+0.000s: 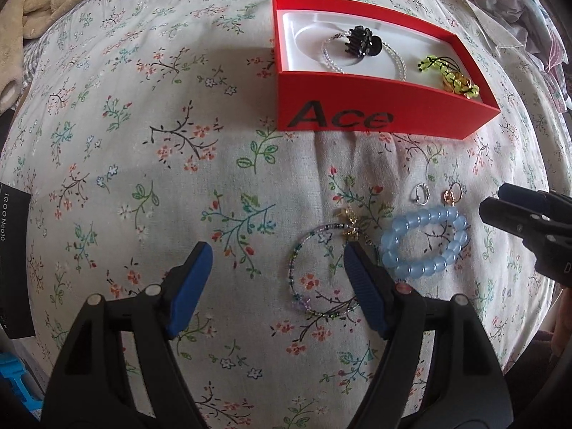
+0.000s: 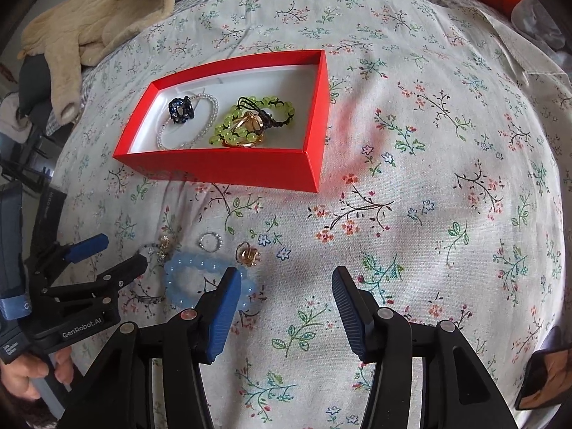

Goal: Organize jewelry
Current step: 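Withdraw both open tools from the box toward the remaining jewelry, then grasp the thin beaded bracelet with the left tool while the right tool grasps the light-blue bead bracelet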

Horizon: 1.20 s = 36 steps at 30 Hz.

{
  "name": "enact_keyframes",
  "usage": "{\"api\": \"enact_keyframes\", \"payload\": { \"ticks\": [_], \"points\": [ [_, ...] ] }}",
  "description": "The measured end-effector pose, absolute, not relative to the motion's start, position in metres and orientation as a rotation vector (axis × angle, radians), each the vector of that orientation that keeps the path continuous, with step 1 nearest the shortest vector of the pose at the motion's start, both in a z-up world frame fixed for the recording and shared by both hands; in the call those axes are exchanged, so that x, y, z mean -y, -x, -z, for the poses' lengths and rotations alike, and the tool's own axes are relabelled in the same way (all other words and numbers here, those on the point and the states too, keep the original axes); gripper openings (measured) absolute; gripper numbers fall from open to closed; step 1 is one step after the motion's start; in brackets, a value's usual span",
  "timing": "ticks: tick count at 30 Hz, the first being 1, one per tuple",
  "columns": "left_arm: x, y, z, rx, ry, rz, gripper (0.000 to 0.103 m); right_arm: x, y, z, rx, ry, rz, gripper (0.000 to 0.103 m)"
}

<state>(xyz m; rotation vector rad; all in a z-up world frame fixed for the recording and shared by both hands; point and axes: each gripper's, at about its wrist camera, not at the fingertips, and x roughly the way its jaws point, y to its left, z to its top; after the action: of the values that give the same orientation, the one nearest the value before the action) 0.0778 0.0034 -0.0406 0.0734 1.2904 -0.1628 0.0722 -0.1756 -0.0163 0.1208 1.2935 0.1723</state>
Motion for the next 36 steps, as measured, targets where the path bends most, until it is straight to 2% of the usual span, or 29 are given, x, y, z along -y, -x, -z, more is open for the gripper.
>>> {"api": "enact_keyframes", "payload": {
  "ticks": [5,7,9,13,16,18,19,23,26,36],
  "points": [
    [-0.006,-0.079,0.042,-1.303,-0.032,0.202,0.076,0.174,-0.073,0.018,-1.302,-0.115,-0.174,0.055],
    [-0.009,-0.080,0.042,-1.309,0.002,0.210,0.071,0.172,-0.076,0.018,-1.304,-0.114,-0.173,0.055],
    [-0.012,-0.082,0.043,-1.319,0.028,0.219,0.062,0.172,-0.078,0.018,-1.307,-0.117,-0.172,0.055],
    [-0.012,-0.088,0.046,-1.341,0.034,0.242,0.053,0.172,-0.081,0.020,-1.311,-0.121,-0.171,0.055],
    [-0.010,-0.089,0.050,-1.357,0.015,0.248,0.042,0.171,-0.082,0.022,-1.324,-0.126,-0.175,0.055],
    [-0.008,-0.088,0.053,-1.369,-0.022,0.238,0.029,0.167,-0.083,0.026,-1.339,-0.127,-0.181,0.055],
    [-0.008,-0.087,0.054,-1.371,-0.036,0.237,0.027,0.165,-0.084,0.028,-1.346,-0.124,-0.184,0.055],
    [-0.008,-0.079,0.057,-1.390,-0.051,0.257,0.007,0.157,-0.083,0.035,-1.364,-0.087,-0.185,0.055],
    [-0.006,-0.069,0.058,-1.399,-0.060,0.285,0.004,0.152,-0.083,0.037,-1.362,-0.064,-0.178,0.055],
    [-0.009,-0.051,0.048,-1.356,-0.032,0.302,0.004,0.140,-0.075,0.040,-1.349,0.001,-0.172,0.055]
  ]
}}
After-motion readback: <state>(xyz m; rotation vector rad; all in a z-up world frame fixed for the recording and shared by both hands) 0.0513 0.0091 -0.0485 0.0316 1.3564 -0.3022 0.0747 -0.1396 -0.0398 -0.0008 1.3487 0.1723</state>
